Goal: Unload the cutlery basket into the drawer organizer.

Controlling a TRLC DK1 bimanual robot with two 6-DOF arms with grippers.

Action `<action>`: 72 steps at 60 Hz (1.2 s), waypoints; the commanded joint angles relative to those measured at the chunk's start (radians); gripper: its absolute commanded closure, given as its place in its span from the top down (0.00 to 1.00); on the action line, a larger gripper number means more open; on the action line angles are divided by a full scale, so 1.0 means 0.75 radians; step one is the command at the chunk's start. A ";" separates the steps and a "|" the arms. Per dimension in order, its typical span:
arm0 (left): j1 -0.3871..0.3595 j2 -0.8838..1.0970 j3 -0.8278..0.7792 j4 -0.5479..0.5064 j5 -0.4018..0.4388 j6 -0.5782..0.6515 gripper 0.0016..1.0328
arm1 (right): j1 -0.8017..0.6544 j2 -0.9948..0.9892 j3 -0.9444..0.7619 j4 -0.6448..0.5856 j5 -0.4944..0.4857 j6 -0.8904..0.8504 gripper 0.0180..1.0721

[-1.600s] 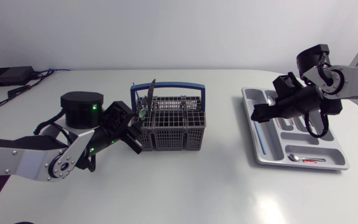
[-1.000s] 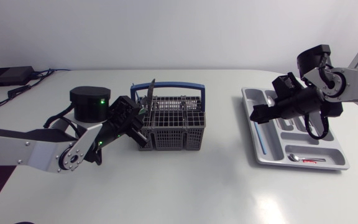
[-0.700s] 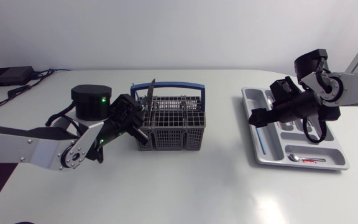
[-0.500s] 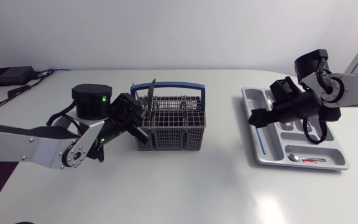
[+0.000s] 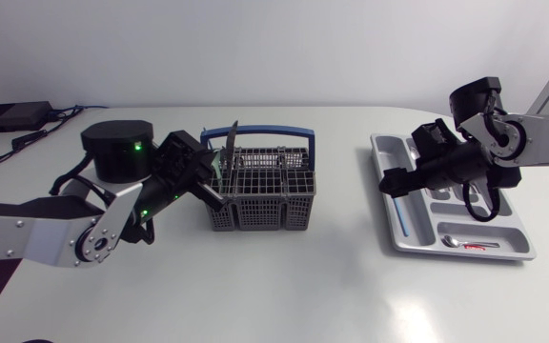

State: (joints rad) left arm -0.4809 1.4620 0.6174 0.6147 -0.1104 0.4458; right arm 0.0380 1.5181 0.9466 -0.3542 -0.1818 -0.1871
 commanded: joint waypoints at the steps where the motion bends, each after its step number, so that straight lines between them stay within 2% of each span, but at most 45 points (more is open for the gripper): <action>1: -0.007 -0.078 -0.062 0.046 0.004 0.001 0.03 | 0.013 -0.022 -0.031 0.014 0.003 -0.006 0.86; 18: -0.067 -0.215 -0.185 0.180 -0.033 0.081 0.03 | 0.043 -0.038 -0.039 0.016 0.003 0.002 0.86; 33: -0.130 -0.309 -0.236 0.236 -0.065 0.154 0.03 | 0.084 -0.081 -0.064 0.028 0.005 0.000 0.86; 52: -0.142 -0.563 -0.257 0.242 -0.090 0.199 0.03 | 0.307 -0.445 -0.237 0.163 -0.030 -0.106 0.86; 55: -0.138 -0.601 -0.236 0.201 -0.108 0.167 0.03 | 0.367 -0.517 -0.268 0.196 -0.036 -0.117 0.86; 60: -0.136 -0.671 -0.152 -0.020 -0.092 0.023 0.03 | 0.481 -0.607 -0.285 0.206 -0.030 -0.117 0.86; 63: -0.136 -0.691 -0.114 -0.102 -0.078 -0.042 0.03 | 0.543 -0.635 -0.280 0.200 -0.028 -0.113 0.86; 66: -0.128 -0.702 -0.044 -0.245 -0.037 -0.155 0.03 | 0.628 -0.668 -0.264 0.192 -0.007 -0.110 0.86; 72: -0.097 -0.694 0.046 -0.402 0.065 -0.314 0.03 | 0.755 -0.678 -0.217 0.174 0.044 -0.110 0.86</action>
State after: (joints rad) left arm -0.5720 0.9501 0.5762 0.3611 -0.0963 0.3313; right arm 0.5457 1.0138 0.7639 -0.2131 -0.1699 -0.2600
